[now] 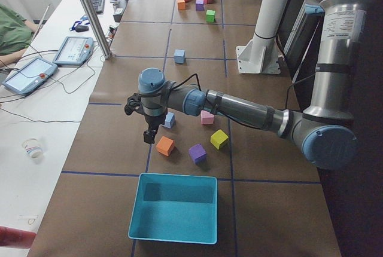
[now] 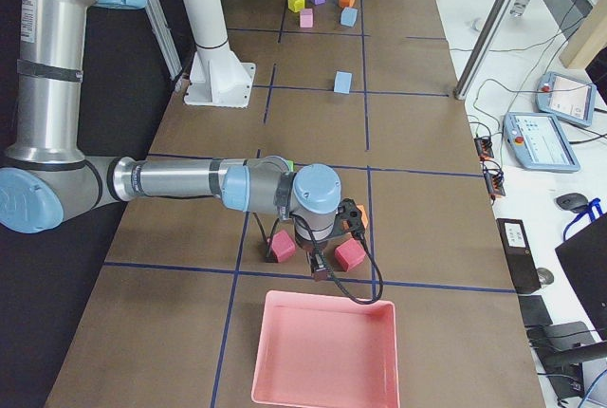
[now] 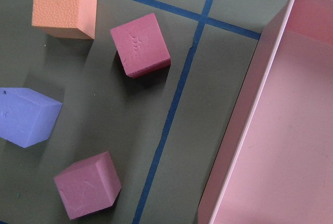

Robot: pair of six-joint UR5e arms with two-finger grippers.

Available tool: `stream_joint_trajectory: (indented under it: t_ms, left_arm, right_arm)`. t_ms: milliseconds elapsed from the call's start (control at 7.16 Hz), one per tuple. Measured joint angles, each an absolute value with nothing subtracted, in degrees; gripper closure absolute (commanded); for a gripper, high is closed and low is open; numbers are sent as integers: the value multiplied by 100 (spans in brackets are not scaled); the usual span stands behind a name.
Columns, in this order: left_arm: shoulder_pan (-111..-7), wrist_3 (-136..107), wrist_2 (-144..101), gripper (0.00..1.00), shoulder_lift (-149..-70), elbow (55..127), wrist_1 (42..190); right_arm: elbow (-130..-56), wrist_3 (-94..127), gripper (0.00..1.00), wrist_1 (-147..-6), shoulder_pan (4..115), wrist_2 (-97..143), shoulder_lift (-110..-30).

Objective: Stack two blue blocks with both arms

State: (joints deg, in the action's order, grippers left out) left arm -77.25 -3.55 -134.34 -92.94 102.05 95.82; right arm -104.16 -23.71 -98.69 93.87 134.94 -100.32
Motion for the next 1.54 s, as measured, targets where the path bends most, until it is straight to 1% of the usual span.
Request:
stream_joint_trajectory:
  t_ms: [140, 419, 838, 1257, 1397, 1537]
  left_arm:
    - [-7256, -626, -13391, 0, -9309, 10170, 9939]
    - [-6551, -1143, -13167, 0, -9589, 9823, 10471]
    - [-5880, -2497, -12993, 0, -9936, 9116, 11520]
    - [-5441, -2958, -12576, 0, -10107, 8733, 11740]
    - [-5394, -2980, -12553, 35, -10184, 8585, 11745]
    - [-5364, -3010, -12546, 62, -10255, 8504, 11742]
  right_arm:
    - [-10417, -2344, 0, -9870, 9392, 13497, -10044]
    - [-10409, -2331, 0, -9870, 9395, 13500, -10052]
    - [-10400, -2329, 0, -9870, 9395, 13506, -10054]
    - [-10393, -2329, 0, -9870, 9396, 13500, -10055]
    - [-10395, -2329, 0, -9870, 9395, 13500, -10055]
    - [-10397, -2329, 0, -9870, 9395, 13500, -10055]
